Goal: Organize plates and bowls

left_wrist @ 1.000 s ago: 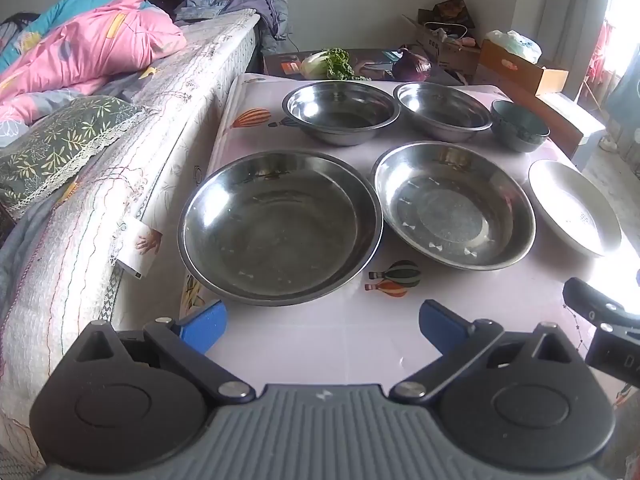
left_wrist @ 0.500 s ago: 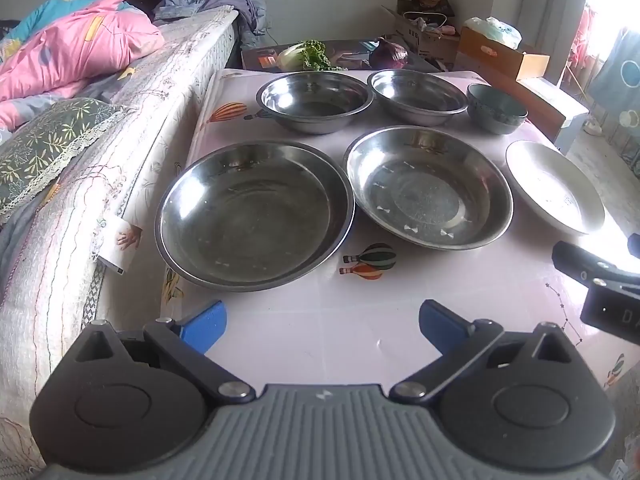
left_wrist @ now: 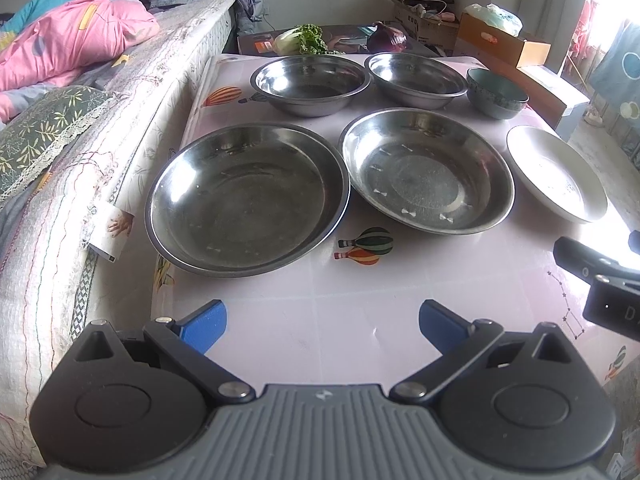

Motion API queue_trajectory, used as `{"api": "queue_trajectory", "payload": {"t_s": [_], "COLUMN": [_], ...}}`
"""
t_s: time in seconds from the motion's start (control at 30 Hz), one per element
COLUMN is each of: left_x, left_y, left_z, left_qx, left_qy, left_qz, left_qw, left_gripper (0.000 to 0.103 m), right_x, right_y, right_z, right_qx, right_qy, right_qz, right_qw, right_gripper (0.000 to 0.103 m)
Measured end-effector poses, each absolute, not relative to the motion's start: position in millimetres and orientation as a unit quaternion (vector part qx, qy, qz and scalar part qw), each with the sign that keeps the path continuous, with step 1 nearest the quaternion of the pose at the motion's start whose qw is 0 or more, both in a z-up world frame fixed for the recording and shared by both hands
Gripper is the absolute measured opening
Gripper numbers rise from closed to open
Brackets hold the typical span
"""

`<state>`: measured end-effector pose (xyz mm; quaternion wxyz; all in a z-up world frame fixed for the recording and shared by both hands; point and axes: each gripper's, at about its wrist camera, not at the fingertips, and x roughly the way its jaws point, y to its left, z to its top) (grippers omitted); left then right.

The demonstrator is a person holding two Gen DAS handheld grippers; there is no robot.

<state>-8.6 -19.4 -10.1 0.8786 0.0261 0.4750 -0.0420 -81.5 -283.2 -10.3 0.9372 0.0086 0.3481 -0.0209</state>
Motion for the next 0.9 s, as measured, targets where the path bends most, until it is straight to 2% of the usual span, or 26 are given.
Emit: {"api": "queue_trajectory", "payload": {"t_s": [0.9], "left_x": [-7.8], "left_y": [-17.4], "left_z": [-8.8], "left_qx": [0.026], "left_qy": [0.471], "left_qz": [-0.036], "left_qw": [0.881], "left_gripper": [0.103], "right_x": [-78.6], "right_y": [-282.1], "right_z": [-8.0], "right_qx": [0.006], "right_qy": [0.345], "right_qz": [-0.017], "right_qw": [0.938], "right_gripper": [0.102]}}
